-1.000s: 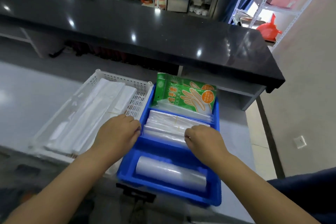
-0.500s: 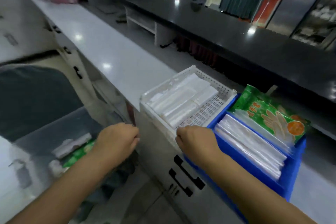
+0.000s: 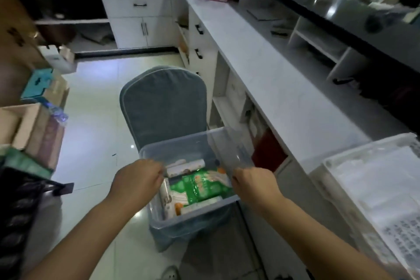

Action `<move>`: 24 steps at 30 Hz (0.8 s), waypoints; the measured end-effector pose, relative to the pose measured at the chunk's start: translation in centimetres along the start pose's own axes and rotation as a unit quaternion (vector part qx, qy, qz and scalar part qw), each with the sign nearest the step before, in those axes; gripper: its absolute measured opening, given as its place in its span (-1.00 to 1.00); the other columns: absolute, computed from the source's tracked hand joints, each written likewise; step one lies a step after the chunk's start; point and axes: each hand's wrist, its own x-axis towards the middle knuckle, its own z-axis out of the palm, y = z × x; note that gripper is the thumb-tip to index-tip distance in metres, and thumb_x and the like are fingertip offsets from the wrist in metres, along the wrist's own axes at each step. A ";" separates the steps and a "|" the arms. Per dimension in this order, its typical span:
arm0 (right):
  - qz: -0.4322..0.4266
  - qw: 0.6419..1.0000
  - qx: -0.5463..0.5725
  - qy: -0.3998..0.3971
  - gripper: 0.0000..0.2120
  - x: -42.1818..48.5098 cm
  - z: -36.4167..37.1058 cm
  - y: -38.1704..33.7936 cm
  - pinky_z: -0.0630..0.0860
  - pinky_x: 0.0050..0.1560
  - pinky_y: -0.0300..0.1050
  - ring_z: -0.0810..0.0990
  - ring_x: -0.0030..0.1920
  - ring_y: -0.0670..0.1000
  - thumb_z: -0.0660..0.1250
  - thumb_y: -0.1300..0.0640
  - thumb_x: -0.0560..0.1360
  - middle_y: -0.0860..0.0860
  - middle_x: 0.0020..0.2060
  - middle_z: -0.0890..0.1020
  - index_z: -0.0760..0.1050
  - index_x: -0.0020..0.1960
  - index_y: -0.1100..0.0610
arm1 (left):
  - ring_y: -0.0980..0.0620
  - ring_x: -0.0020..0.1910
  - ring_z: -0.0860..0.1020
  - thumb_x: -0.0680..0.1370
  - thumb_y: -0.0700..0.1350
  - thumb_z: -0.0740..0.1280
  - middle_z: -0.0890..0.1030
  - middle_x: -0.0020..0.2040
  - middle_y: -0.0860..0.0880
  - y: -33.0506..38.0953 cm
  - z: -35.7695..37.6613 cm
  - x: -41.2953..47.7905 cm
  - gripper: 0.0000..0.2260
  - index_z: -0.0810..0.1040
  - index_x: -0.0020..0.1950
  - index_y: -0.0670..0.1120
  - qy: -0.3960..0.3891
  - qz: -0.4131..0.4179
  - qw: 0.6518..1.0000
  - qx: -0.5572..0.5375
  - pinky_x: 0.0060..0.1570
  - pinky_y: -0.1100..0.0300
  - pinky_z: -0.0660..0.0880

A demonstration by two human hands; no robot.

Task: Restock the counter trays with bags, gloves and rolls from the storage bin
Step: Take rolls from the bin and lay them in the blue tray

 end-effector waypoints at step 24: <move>-0.070 0.903 0.068 -0.417 -0.76 17.0 29.9 -1.3 0.50 0.08 -0.06 0.57 0.13 0.12 0.21 0.17 0.51 0.11 0.13 0.60 0.51 0.15 0.13 | 0.07 -0.12 0.57 0.53 0.01 0.26 0.63 -0.04 0.06 -7.8 16.3 11.2 -0.82 0.53 0.11 0.06 -0.171 -0.170 0.965 -0.104 -0.13 0.15 0.56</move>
